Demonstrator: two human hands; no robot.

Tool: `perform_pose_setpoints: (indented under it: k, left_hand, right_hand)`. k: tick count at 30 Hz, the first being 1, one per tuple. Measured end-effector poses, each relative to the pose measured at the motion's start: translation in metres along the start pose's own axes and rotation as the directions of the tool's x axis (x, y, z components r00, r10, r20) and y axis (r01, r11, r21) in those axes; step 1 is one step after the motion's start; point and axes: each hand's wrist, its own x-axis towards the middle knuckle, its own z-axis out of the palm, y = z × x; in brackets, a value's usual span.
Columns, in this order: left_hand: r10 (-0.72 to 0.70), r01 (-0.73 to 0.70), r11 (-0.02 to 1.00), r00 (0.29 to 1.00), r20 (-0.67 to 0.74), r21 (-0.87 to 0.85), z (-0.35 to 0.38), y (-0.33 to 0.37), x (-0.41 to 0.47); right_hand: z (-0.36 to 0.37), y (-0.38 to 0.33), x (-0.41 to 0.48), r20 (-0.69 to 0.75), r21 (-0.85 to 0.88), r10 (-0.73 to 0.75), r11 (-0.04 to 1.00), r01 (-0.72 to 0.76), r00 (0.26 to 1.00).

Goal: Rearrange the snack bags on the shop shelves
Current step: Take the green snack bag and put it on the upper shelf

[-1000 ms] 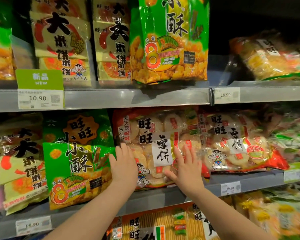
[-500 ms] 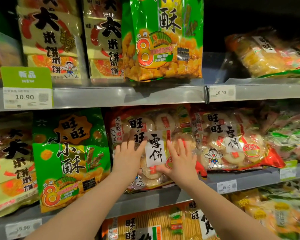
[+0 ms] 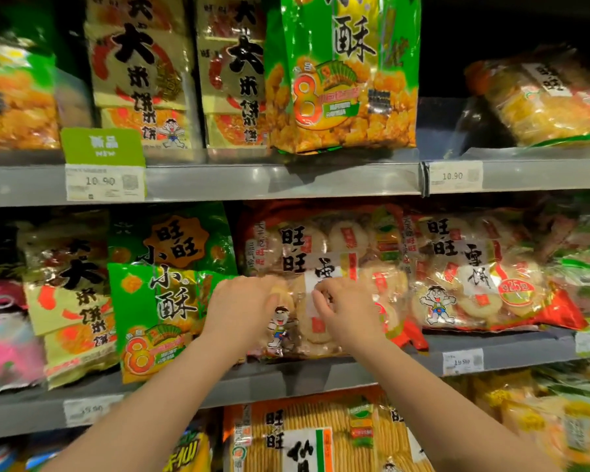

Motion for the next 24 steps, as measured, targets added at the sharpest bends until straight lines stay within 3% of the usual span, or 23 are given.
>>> perform_pose_setpoints:
  k: [6,10,13,16,19,21,24]
  left_hand:
    - [-0.257,0.234,0.963,0.946,-0.196,-0.133,-0.017,-0.066,-0.036]
    - [-0.44,0.448,0.894,0.878,-0.187,-0.001,-0.005,-0.113,-0.053]
    - [-0.57,0.563,0.821,0.817,-0.088,-0.096,0.002,-0.133,-0.063]
    - [-0.632,0.631,0.652,0.759,0.159,-0.421,0.009,-0.141,-0.065]
    - [-0.63,0.602,0.365,0.721,0.287,-0.71,0.012,-0.147,-0.068]
    - [-0.624,0.585,0.268,0.711,0.324,-0.766,0.01,-0.155,-0.071]
    - [-0.603,0.586,0.219,0.71,0.365,-0.78,0.007,-0.159,-0.075]
  right_hand:
    - [0.033,-0.063,0.011,0.175,0.224,-0.125,0.971,0.084,0.977]
    - [0.05,-0.105,0.023,0.25,0.399,-0.041,0.915,-0.064,0.967]
    - [0.061,-0.127,0.037,0.274,0.414,0.067,0.892,-0.18,0.959]
    - [0.063,-0.139,0.049,0.349,0.486,0.205,0.794,-0.364,0.914]
    - [0.063,-0.142,0.051,0.319,0.559,0.191,0.753,-0.347,0.928]
    - [0.062,-0.145,0.048,0.31,0.649,0.162,0.684,-0.332,0.937]
    - [0.062,-0.148,0.043,0.268,0.715,0.141,0.634,-0.295,0.953]
